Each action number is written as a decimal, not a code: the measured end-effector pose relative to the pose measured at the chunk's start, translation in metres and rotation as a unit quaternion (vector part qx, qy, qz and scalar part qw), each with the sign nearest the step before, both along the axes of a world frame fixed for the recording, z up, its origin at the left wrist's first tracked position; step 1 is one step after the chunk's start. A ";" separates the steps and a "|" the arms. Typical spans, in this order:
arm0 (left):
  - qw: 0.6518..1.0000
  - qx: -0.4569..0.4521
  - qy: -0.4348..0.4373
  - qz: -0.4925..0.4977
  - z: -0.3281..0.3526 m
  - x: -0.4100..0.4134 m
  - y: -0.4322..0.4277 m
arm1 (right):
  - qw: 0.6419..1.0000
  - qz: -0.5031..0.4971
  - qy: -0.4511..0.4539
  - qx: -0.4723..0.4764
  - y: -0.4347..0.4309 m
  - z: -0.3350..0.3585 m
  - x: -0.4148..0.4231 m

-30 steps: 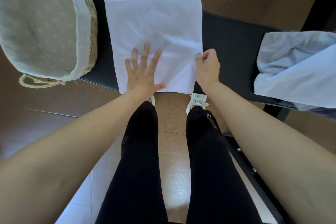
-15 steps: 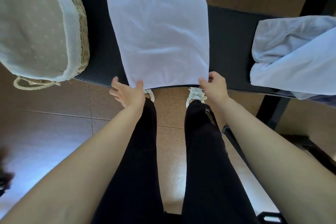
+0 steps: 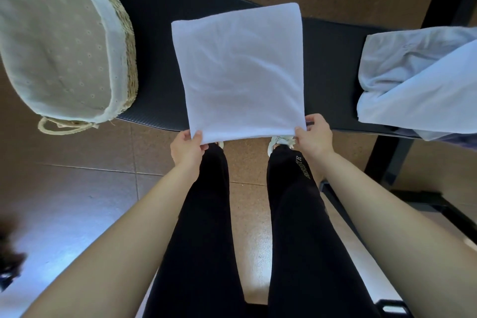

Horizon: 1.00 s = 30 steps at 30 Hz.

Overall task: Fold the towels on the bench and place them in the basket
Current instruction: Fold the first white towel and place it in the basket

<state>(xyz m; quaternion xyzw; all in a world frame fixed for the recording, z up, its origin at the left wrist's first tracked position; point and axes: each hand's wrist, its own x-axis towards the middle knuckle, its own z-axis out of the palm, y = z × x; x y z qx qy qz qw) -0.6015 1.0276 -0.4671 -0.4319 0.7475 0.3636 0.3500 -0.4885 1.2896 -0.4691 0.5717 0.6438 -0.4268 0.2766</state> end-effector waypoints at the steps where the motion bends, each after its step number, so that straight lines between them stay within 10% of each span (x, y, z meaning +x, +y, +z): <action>1: 1.000 0.002 -0.007 -0.010 0.008 0.002 -0.003 | 1.000 -0.016 -0.010 -0.009 0.000 0.004 0.004; 15: 0.977 0.204 -0.028 0.043 0.049 -0.074 -0.017 | 0.968 -0.066 0.139 -0.197 0.041 0.070 -0.062; 25: 0.986 0.090 0.091 -0.103 0.029 -0.121 0.019 | 0.979 0.095 0.154 0.091 0.047 0.023 -0.125; 30: 0.980 0.058 0.154 -0.110 0.021 -0.140 0.035 | 0.979 0.080 0.167 0.086 0.055 0.016 -0.150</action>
